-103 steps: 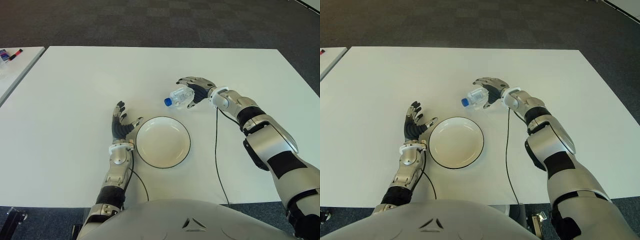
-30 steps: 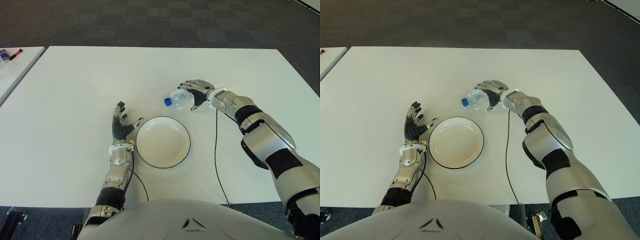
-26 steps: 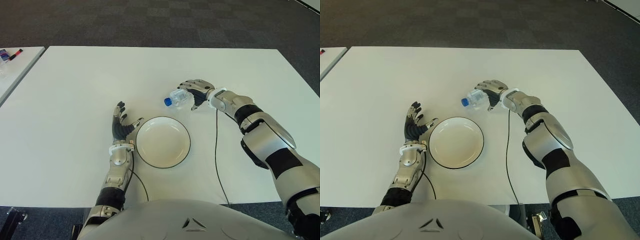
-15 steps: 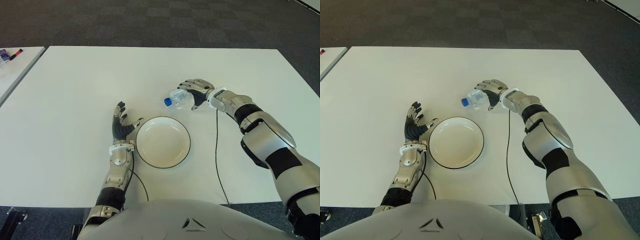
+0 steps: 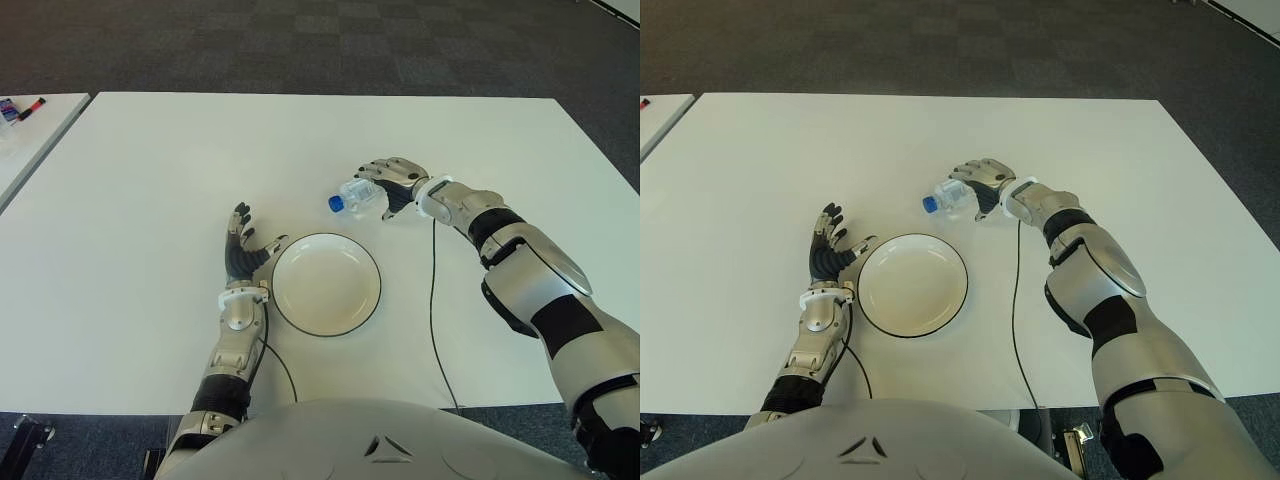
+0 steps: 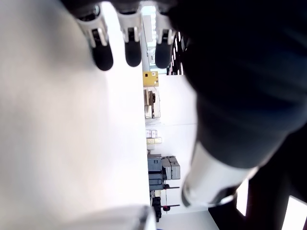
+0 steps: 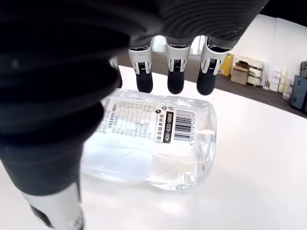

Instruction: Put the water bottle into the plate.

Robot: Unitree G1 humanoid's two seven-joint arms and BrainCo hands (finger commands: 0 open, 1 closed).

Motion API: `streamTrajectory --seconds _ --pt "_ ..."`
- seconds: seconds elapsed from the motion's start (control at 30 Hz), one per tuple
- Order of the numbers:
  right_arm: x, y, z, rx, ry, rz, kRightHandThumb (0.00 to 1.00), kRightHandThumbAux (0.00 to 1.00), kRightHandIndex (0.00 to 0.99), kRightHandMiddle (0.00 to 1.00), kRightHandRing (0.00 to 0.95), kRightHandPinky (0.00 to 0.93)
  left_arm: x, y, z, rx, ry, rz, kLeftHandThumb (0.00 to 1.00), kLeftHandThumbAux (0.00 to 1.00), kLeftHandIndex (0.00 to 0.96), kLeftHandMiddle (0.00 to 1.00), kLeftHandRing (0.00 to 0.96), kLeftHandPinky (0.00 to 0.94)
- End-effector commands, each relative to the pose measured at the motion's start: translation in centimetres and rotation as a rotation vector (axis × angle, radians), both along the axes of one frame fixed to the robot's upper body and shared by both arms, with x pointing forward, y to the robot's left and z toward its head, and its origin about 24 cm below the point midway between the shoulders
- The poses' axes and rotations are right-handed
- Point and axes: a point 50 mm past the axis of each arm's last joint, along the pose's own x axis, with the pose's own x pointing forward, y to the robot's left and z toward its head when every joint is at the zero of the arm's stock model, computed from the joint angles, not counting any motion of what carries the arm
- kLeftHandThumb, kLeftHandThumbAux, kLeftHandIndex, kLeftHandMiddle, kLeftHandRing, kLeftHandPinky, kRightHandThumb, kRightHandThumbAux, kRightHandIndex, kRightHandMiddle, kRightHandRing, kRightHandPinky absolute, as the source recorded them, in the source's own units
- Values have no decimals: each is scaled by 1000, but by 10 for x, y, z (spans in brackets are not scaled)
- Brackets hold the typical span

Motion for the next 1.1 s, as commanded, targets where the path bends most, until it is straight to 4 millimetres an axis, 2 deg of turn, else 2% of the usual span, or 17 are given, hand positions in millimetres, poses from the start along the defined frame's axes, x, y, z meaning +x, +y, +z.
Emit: streamTrajectory --seconds 0.03,0.23,0.5,1.1 --pt "-3 -1 -7 -20 10 4 247 769 0 97 118 161 -9 -16 -12 -50 85 10 0 922 94 111 107 145" --pt "-4 -1 -8 -2 2 5 292 757 0 134 157 196 -10 -16 -11 -46 85 12 0 919 92 110 106 144" --pt "-6 -2 -11 27 1 -6 296 755 11 164 192 221 -11 -16 -9 -44 78 12 0 915 94 111 106 144" --pt "-9 -3 -17 50 17 -37 321 739 25 162 189 224 -12 -17 -10 -53 90 21 0 925 112 119 113 147"
